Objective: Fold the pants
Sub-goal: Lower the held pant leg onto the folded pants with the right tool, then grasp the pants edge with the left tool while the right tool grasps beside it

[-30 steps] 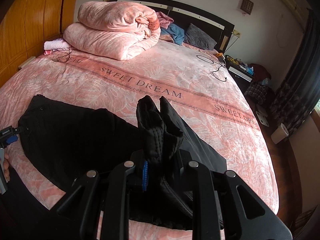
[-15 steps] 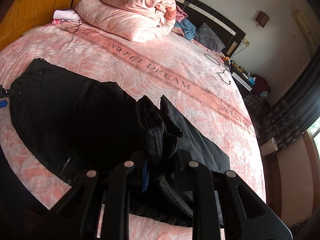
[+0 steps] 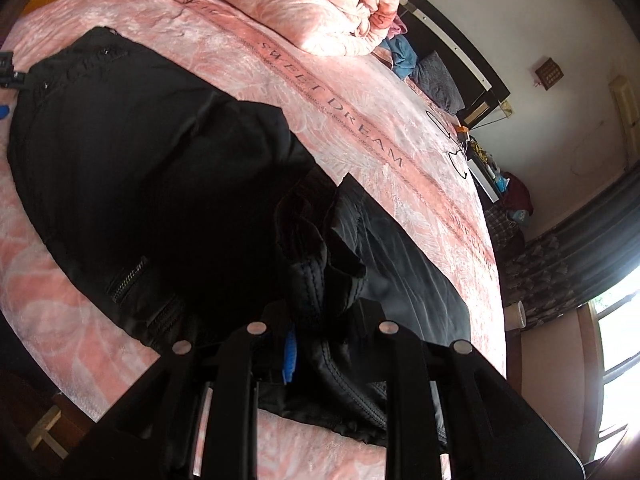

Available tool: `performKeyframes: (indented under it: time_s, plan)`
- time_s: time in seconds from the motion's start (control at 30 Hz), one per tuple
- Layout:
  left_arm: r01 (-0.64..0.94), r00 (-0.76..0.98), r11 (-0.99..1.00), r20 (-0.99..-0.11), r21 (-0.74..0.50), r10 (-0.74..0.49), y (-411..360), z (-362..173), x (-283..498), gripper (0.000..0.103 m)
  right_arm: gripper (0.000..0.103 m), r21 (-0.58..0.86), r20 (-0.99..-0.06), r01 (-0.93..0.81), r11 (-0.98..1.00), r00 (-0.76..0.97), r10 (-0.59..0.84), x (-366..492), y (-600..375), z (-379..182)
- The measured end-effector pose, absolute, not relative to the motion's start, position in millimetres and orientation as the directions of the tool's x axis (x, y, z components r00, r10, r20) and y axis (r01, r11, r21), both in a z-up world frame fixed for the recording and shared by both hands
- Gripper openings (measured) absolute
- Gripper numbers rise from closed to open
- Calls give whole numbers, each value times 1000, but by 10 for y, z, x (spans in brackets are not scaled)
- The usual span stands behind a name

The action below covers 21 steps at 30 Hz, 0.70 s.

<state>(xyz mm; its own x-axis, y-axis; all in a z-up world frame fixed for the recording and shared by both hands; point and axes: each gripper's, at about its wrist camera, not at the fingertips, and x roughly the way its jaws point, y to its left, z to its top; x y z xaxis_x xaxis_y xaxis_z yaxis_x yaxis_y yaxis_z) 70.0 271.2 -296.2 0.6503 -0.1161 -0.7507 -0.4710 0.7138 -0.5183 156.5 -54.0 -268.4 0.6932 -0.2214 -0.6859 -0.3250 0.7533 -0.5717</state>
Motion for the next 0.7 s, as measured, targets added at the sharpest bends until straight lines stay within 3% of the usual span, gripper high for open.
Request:
performKeyframes:
  time_s: [0.03,0.07,0.1,0.17,0.23,0.3,0.37,0.47,0.57,0.63,0.7]
  plan:
    - [-471,650,714,-751,-519,-117,2711,-2962,694,83,26,-572,-692,-332,750,687,-224,1553,-525,-2739]
    - [-471,650,713,-751,-519,-117,2708,-2962,695,83,36,-560,-706,-347,752,675,-214,1537,-515,-2791]
    - [-471,650,713,-751,-519,-117,2708,-2963,694,83,53,-536,-728,-373,757,658,-192,1518,-500,-2824]
    - [-471,650,713,-750,-520,-118,2704,-2964,693,83,70,-483,-759,-420,768,638,-128,1446,-461,-2790]
    - [-471,651,712,-750,-521,-118,2702,-2964,690,83,75,-411,-784,-456,789,619,-51,1380,-452,-2659]
    - [-471,651,710,-749,-523,-120,2689,-2966,685,83,75,-204,-841,-468,860,534,91,1448,-587,-2450]
    - [-470,653,710,-748,-525,-120,2681,-2962,690,84,76,-47,-856,-372,927,494,155,1625,-854,-2275]
    - [-468,659,705,-742,-533,-124,2676,-2963,682,84,76,85,-891,-236,968,417,180,1905,-1179,-2278]
    - [-465,662,701,-739,-540,-130,2671,-2964,677,85,76,74,-919,-226,971,363,154,2022,-1178,-2421]
    - [-463,663,698,-736,-546,-136,2694,-2965,670,85,63,57,-932,-222,973,337,132,2056,-1158,-2512]
    - [-461,666,694,-733,-553,-142,2710,-2968,670,85,35,96,-942,-212,972,295,158,2074,-1179,-2594]
